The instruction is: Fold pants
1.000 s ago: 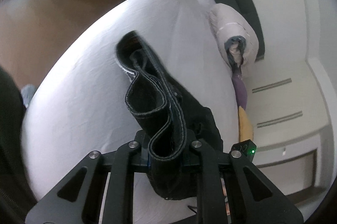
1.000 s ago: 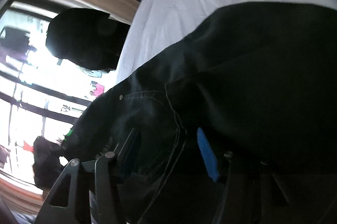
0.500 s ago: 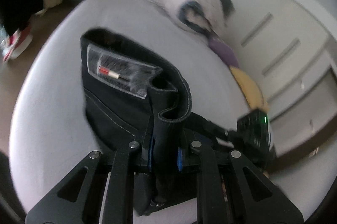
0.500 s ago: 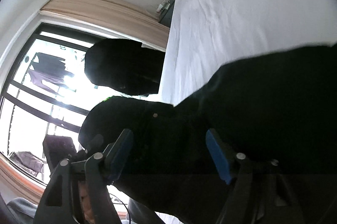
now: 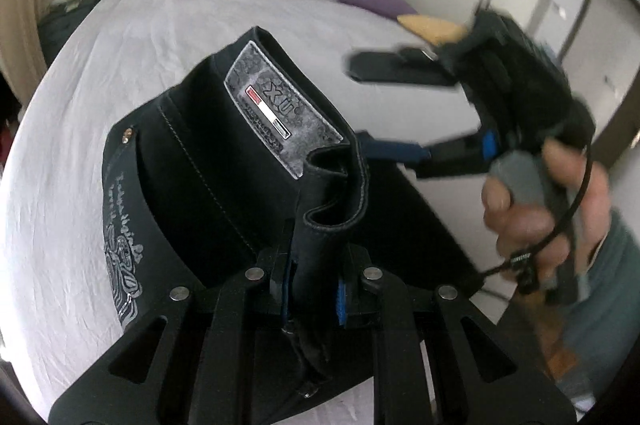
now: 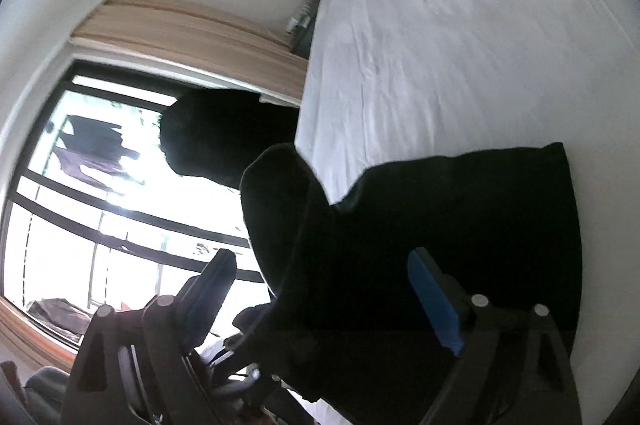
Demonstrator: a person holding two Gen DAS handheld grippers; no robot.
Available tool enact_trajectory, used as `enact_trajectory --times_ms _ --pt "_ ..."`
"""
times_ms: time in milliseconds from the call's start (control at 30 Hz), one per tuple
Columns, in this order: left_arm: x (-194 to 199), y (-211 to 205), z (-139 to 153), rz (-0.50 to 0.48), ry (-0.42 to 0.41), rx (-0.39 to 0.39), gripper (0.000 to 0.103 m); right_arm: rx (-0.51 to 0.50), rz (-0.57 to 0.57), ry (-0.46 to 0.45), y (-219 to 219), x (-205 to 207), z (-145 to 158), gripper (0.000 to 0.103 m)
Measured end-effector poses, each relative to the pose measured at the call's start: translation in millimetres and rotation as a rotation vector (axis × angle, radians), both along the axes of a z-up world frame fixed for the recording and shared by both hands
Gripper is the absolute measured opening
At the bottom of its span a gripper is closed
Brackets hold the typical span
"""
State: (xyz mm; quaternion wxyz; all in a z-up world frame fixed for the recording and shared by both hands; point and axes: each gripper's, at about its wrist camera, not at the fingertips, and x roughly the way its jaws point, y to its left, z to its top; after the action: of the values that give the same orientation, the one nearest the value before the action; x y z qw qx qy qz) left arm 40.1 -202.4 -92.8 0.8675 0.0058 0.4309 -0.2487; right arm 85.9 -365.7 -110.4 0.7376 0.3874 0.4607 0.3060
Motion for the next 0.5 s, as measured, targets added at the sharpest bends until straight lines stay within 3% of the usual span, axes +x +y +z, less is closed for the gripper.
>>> enact_trajectory --times_ms 100,200,400,500 --pt "-7.6 -12.6 -5.8 -0.030 -0.025 0.053 0.014 -0.042 0.039 -0.026 6.3 -0.2 10.5 0.090" --pt "-18.9 -18.4 -13.5 -0.056 -0.054 0.099 0.014 -0.208 0.085 -0.019 22.4 -0.6 19.2 0.089" --pt "-31.0 -21.4 -18.1 -0.076 -0.056 0.143 0.014 -0.543 0.177 -0.029 52.4 -3.7 30.5 0.029" --pt "-22.5 -20.2 -16.5 -0.090 -0.063 0.141 0.014 -0.589 0.179 -0.050 49.8 -7.2 36.0 0.019"
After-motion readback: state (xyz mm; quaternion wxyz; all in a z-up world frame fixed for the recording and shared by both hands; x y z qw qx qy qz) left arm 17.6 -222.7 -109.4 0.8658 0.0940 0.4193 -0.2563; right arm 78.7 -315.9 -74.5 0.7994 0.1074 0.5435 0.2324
